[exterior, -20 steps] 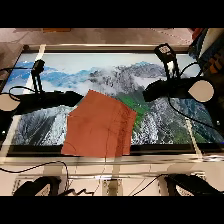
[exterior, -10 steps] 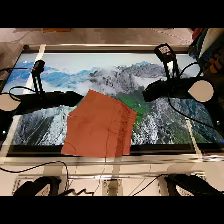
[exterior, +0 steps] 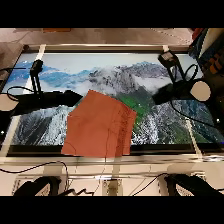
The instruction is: Fold the clothes and pants, and hang the long-sleeved shirts on hangers.
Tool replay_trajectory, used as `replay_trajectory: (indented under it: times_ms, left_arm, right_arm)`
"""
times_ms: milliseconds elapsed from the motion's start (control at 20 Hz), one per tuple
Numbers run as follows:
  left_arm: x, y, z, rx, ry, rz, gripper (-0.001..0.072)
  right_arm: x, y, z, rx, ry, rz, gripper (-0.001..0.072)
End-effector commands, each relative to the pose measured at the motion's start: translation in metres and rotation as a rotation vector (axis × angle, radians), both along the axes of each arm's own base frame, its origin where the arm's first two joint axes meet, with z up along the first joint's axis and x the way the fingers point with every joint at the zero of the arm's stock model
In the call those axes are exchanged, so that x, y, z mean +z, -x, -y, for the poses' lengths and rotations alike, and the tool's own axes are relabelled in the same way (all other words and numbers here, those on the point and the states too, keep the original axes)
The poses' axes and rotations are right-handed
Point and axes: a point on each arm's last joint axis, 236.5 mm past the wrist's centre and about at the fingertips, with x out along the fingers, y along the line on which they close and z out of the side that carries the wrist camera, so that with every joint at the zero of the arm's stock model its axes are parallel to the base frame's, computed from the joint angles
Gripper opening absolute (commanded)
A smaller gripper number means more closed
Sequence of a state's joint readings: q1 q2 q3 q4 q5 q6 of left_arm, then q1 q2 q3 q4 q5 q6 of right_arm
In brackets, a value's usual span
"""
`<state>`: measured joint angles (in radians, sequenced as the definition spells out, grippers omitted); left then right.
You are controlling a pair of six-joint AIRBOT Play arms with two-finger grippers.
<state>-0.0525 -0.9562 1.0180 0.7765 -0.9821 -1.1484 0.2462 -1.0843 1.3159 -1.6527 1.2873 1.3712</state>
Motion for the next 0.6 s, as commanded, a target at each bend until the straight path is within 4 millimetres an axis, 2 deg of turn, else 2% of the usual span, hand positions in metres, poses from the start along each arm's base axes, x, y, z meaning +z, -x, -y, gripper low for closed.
replay_trajectory:
  times_ms: [0,50,150,250,300,350,400,500,550]
  left_arm:
    - [-0.001,0.009,-0.013,-0.001,-0.019,-0.023,0.0662]
    - [-0.005,0.013,-0.023,-0.001,-0.048,-0.035,0.0662]
    - [-0.025,0.024,-0.053,0.011,-0.164,-0.094,0.0662]
    - [-0.054,0.042,-0.092,0.026,-0.312,-0.204,0.0662]
    - [-0.068,0.052,-0.113,0.032,-0.397,-0.261,0.0661]
    - [-0.079,0.06,-0.13,0.049,-0.458,-0.308,0.0661]
    - [-0.089,0.064,-0.142,0.074,-0.488,-0.342,0.0661]
    - [-0.11,0.074,-0.151,0.094,-0.482,-0.399,0.0661]
    - [-0.122,0.08,-0.153,0.1,-0.476,-0.427,0.0662]
  right_arm:
    - [-0.068,0.053,0.038,-0.047,-0.085,-0.299,0.0018]
    - [-0.087,0.073,0.017,-0.019,-0.252,-0.378,0.0018]
    - [-0.107,0.12,-0.03,0.059,-0.55,-0.553,0.0019]
    - [-0.129,0.152,-0.058,0.035,-0.695,-0.679,0.0044]
    - [-0.144,0.163,-0.068,0.011,-0.729,-0.71,0.0169]
    - [-0.16,0.171,-0.076,-0.016,-0.744,-0.727,0.0331]
    - [-0.177,0.179,-0.082,-0.045,-0.747,-0.734,0.0424]
    - [-0.203,0.188,-0.097,-0.125,-0.773,-0.731,0.0425]
    - [-0.209,0.187,-0.105,-0.175,-0.803,-0.725,0.0425]
